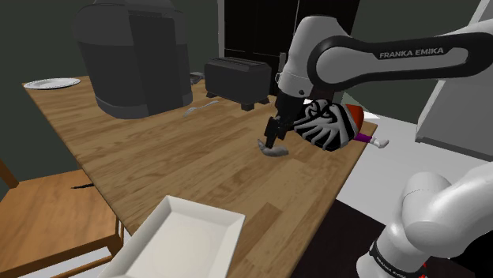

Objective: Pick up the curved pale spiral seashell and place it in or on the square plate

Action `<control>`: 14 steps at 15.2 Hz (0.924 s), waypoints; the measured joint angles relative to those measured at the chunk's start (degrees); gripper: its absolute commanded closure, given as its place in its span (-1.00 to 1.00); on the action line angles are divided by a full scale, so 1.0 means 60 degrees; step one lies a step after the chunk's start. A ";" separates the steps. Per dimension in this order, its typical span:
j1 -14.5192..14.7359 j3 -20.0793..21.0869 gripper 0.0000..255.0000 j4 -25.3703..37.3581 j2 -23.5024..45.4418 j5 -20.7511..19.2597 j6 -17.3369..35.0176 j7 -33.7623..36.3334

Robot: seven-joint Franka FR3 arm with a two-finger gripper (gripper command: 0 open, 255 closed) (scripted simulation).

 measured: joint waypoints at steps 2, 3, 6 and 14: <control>-0.0110 0.0246 -1.00 -0.0314 -0.0451 -0.0257 -0.0012 0.0434; -0.0130 0.0296 -1.00 -0.0447 -0.0518 -0.0296 0.0073 0.0508; -0.0149 0.0373 -1.00 -0.0768 -0.0477 -0.0320 0.0448 0.0577; -0.0150 0.0419 -1.00 -0.1123 -0.0363 -0.0306 0.0921 0.0581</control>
